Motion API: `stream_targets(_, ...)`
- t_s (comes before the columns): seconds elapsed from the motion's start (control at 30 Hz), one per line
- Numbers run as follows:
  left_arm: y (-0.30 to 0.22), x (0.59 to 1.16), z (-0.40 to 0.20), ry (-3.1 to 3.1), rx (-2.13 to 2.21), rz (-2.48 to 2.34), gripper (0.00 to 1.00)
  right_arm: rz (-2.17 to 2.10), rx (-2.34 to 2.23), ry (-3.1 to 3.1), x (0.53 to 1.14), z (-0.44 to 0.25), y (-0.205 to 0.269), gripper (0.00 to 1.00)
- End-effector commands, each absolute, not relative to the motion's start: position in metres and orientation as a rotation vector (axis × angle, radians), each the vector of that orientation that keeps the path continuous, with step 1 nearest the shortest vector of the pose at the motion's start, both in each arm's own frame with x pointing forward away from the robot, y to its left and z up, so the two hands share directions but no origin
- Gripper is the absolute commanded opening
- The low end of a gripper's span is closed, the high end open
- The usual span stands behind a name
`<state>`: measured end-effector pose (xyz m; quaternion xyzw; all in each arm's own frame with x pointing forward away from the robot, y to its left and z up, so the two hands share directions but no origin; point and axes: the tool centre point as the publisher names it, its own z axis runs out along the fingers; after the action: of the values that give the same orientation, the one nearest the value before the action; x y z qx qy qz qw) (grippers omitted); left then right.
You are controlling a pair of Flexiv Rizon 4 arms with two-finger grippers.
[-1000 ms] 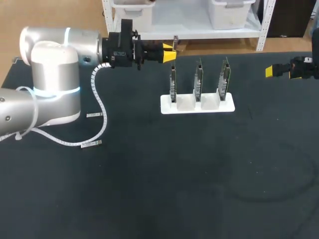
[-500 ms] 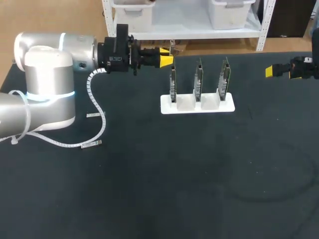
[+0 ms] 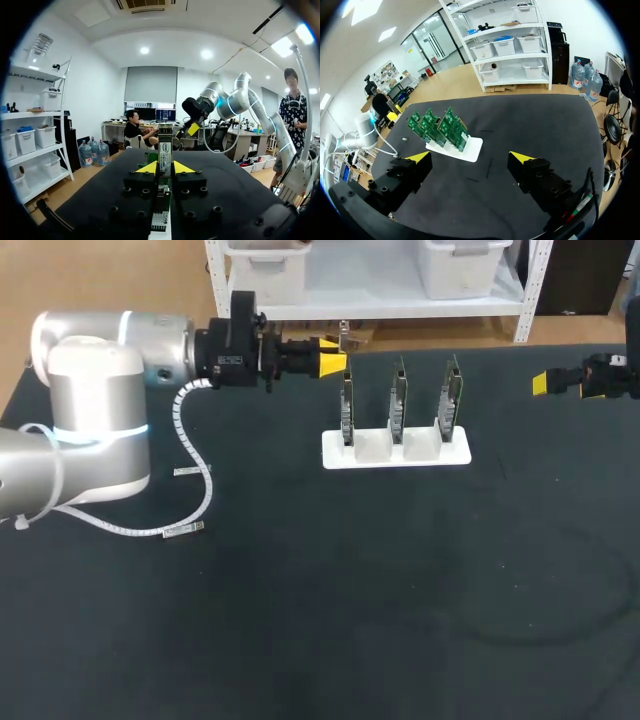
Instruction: Pick up the optical module with the left hand, and insert it into the network port with the right hand.
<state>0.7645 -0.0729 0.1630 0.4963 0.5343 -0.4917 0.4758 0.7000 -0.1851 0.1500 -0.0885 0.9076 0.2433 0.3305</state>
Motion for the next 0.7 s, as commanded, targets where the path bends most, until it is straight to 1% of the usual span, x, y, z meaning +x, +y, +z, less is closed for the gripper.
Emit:
stream_targets(0.03, -0.0754, 0.7693, 0.161, 1.302, 1.221, -1.209, 0.0, 0.636, -0.231, 2.374, 0.7, 0.15, -0.1851, 1.0)
stream_targets(0.7, -0.0773, 0.7749, 0.1585, 1.304, 1.211, -1.228, 0.0, 0.636, -0.231, 2.374, 0.7, 0.15, -0.1851, 1.0)
